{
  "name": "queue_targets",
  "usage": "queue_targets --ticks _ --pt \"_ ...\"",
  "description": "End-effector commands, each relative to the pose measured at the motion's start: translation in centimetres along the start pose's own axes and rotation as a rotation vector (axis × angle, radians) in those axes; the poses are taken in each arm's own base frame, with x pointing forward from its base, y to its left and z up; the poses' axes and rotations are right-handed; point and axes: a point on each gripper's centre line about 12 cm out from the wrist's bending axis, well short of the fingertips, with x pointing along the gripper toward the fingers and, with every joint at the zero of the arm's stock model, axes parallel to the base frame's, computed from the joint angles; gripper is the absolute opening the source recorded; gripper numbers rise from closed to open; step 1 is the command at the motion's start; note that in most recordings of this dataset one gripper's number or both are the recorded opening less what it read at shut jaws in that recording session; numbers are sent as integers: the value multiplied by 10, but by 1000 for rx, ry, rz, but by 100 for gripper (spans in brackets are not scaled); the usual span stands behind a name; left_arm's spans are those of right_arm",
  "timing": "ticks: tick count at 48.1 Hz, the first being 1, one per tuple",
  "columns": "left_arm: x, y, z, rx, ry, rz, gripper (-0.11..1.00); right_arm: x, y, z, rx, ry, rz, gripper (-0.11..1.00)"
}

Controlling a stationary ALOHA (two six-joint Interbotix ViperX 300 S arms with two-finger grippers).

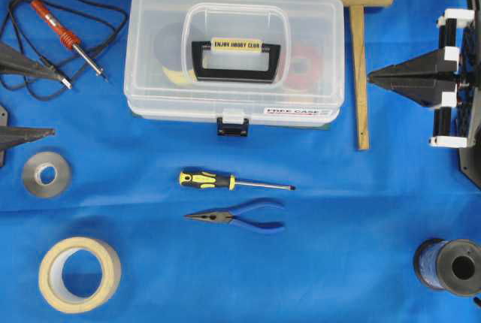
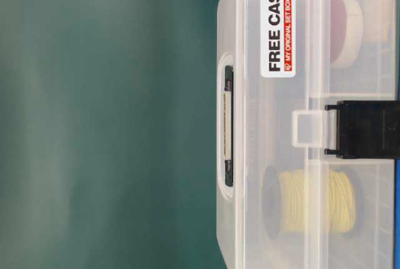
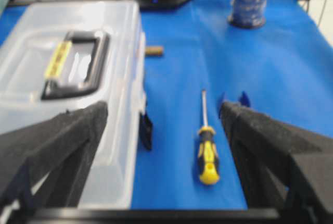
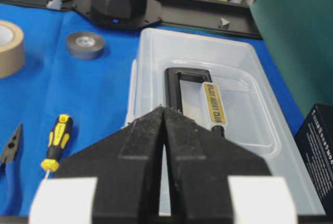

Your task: Close the tool box with the left arm.

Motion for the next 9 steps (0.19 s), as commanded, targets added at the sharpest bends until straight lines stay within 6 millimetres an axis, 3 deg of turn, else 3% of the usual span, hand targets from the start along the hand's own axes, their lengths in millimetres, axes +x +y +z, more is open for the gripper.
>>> queue_targets --ticks 1,9 --pt "-1 0 -9 -29 -9 0 86 2 0 5 3 -17 -2 0" --pt "-1 -1 -27 -55 28 0 86 2 0 5 2 -17 -1 0"
